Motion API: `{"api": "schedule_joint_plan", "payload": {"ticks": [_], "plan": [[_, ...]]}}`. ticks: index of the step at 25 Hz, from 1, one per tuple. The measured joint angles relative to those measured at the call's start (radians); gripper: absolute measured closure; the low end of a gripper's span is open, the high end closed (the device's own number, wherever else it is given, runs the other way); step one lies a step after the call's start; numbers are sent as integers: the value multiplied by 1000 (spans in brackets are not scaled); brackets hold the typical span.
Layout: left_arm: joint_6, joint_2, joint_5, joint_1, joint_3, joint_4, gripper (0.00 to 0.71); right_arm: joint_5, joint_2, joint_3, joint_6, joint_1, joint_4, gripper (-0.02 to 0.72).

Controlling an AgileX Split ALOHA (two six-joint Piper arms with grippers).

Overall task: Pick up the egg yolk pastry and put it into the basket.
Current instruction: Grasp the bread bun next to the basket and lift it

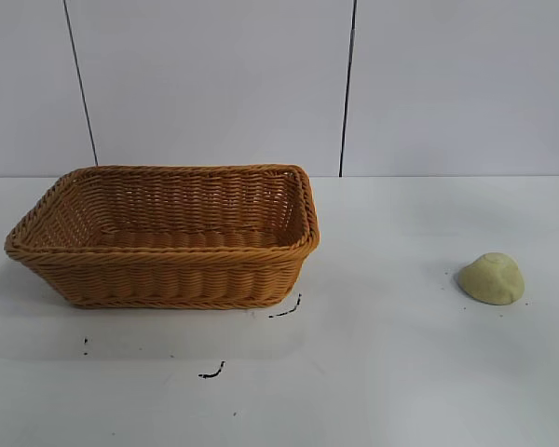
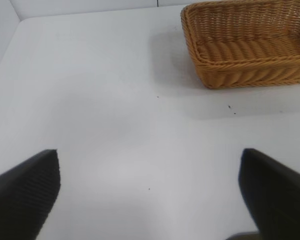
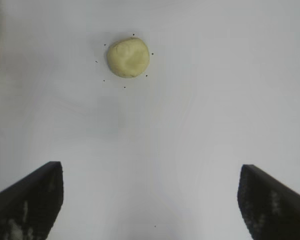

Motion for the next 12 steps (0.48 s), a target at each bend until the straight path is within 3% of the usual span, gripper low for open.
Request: {"api": "schedule_joint_plan", "payload": {"ticks": [12], "plan": [[0, 0, 0, 0, 0, 0, 14, -37, 336, -211, -16, 16, 19, 26]]}}
